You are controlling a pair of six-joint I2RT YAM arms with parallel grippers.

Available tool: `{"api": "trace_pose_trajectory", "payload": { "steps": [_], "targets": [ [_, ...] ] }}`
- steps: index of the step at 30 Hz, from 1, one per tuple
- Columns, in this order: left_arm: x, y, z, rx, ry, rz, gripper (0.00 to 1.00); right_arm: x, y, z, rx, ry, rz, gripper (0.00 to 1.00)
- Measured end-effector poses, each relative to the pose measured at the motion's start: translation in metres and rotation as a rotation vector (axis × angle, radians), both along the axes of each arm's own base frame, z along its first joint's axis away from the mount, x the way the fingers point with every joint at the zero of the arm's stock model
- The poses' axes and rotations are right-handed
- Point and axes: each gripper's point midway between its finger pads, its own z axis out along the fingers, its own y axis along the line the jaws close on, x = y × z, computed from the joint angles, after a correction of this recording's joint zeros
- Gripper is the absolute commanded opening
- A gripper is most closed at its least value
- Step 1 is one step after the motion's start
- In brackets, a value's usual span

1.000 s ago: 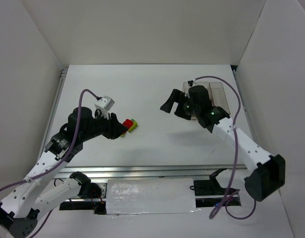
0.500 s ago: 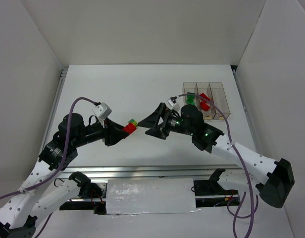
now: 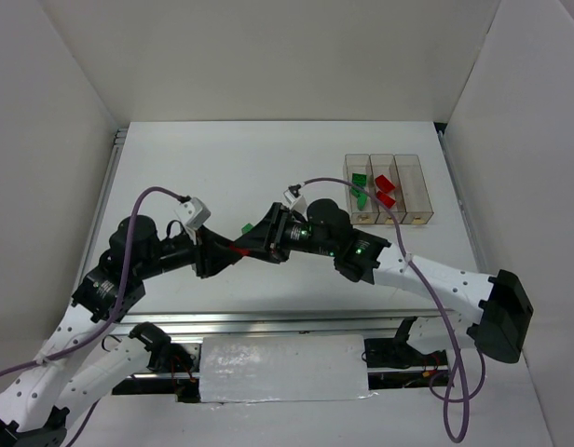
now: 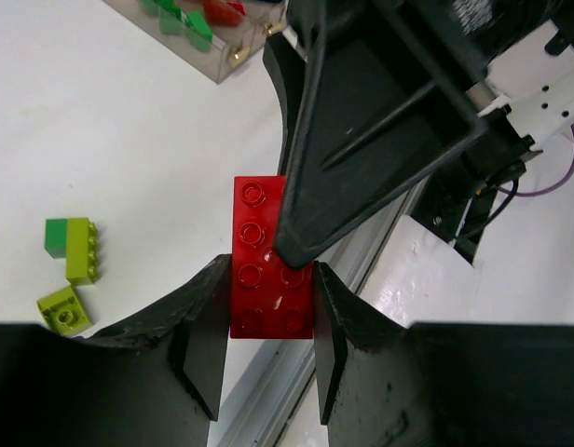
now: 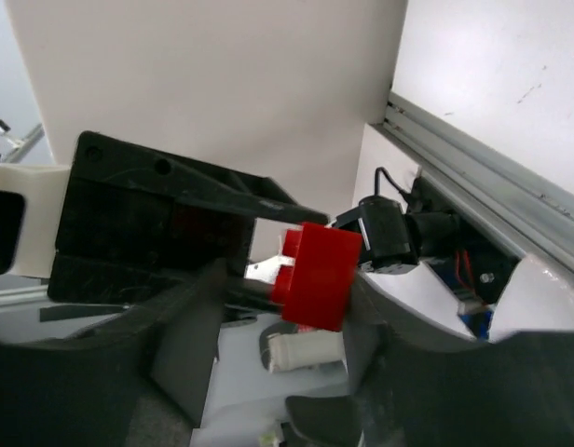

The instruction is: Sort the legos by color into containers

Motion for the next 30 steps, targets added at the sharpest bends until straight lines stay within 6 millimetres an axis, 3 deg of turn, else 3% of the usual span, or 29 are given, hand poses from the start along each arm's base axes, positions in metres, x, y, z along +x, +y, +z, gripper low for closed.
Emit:
{"api": "trace_pose_trajectory", "payload": {
  "steps": [3,5,6,7,11,14,16,19,23,27,30],
  "targets": [
    [0.002,0.002,0.003,-0.002,-0.017,0.012,0.0,0.002,0.001,-0.006,-0.019,0.008,-0.013,0.0],
    [0.002,0.002,0.003,-0.002,-0.02,0.016,0.21,0.002,0.001,-0.006,-0.019,0.013,-0.023,0.0],
    [0.002,0.002,0.003,-0.001,-0.02,0.018,0.36,0.003,0.001,-0.006,-0.018,0.014,-0.027,0.0],
    [0.003,0.003,0.003,0.0,-0.02,0.022,0.99,0.004,0.001,-0.006,-0.019,0.014,-0.031,0.0],
    [0.009,0.01,-0.001,0.014,-0.009,0.088,1.0,0.015,-0.005,-0.004,-0.022,-0.021,-0.079,0.0],
    [0.023,0.025,-0.008,0.041,0.015,0.22,1.0,0.049,-0.038,-0.007,-0.069,-0.064,-0.211,0.0],
    [0.034,0.041,-0.014,0.063,0.039,0.346,0.99,0.094,-0.082,-0.014,-0.134,-0.09,-0.381,0.0],
    [0.049,0.071,-0.027,0.095,0.096,0.562,0.99,0.165,-0.176,-0.034,-0.31,-0.105,-0.717,0.0],
    [0.058,0.114,-0.044,0.169,0.151,0.823,0.99,0.219,-0.3,-0.058,-0.607,-0.056,-1.069,0.0],
    [0.06,0.129,-0.05,0.197,0.164,0.914,1.0,0.254,-0.378,-0.066,-0.811,0.003,-1.223,0.0],
    [0.061,0.133,-0.053,0.217,0.17,0.935,0.99,0.272,-0.401,-0.085,-0.918,0.047,-1.225,0.0]
  ]
}}
